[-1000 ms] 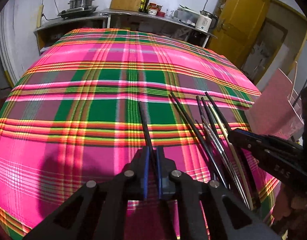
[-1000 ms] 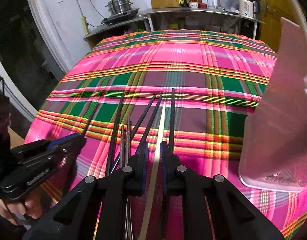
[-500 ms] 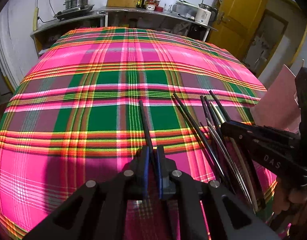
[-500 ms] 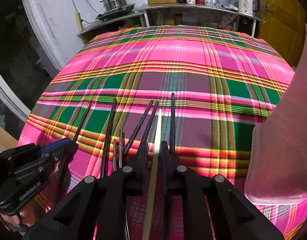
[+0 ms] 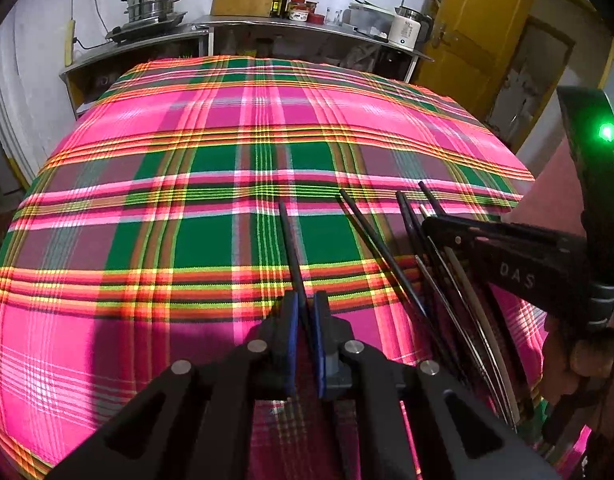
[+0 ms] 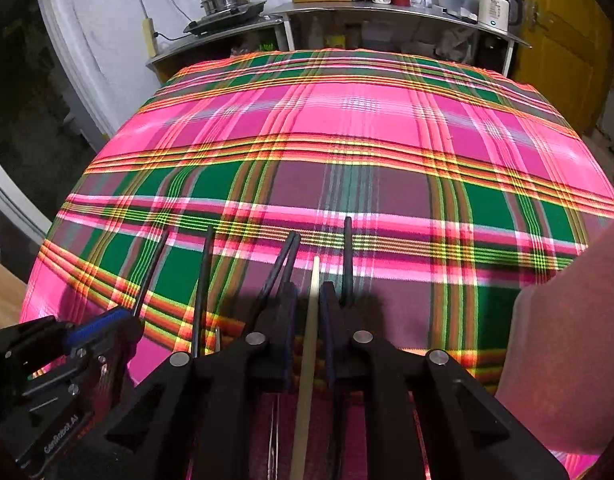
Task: Organize utensils
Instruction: 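Grasp a black chopstick with the left tool while the right tool grasps a wooden chopstick, then lift both chopsticks upright and carry them over the pink caddy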
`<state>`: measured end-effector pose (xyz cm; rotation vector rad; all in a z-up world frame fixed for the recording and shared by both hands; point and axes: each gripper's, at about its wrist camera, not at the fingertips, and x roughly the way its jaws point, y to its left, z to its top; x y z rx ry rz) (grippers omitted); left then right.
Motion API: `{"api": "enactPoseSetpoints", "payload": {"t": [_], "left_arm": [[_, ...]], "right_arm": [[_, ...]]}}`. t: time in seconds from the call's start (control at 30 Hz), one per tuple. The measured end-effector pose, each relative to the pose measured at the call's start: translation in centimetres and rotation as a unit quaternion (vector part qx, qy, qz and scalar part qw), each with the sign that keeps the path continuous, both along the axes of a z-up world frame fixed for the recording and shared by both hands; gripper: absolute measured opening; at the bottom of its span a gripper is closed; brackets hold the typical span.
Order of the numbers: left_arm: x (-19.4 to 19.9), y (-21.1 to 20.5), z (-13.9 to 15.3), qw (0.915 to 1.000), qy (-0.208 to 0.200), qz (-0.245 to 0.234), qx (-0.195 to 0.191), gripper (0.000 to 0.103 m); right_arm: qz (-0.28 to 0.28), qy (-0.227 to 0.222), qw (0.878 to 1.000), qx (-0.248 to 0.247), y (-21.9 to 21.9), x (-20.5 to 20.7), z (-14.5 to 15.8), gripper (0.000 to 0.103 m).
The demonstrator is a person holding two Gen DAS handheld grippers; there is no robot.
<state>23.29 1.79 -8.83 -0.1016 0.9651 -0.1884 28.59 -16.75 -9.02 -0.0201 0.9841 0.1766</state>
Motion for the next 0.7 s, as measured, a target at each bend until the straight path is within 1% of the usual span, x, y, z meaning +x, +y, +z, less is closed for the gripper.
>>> {"api": "enactPoseSetpoints", "payload": {"t": [0.13,0.3,0.5,0.7], "left_arm": [[0.2,-0.2,0.1,1.0000,0.002,-0.001,0.001,0.008],[0.2,0.5,0.8,0.9997,0.002,0.005,-0.025,0.007],[-1.1,1.0,4.3,0.9988,-0.031,0.001,-0.038,0.006],[-2.9,1.2,8.0,0.9967,-0.064,-0.004,-0.049,0.006]], "right_arm": [[0.005,0.002,1.000,0.011,0.0,-0.2,0.3,0.005],[0.013,-0.017,0.999,0.024,-0.1,-1.3,2.1,0.005],[0.018,-0.050,0.998,0.039,-0.5,-3.2,5.1,0.005],[0.021,-0.091,0.994,0.049,-1.3,-5.9,8.8,0.005]]}}
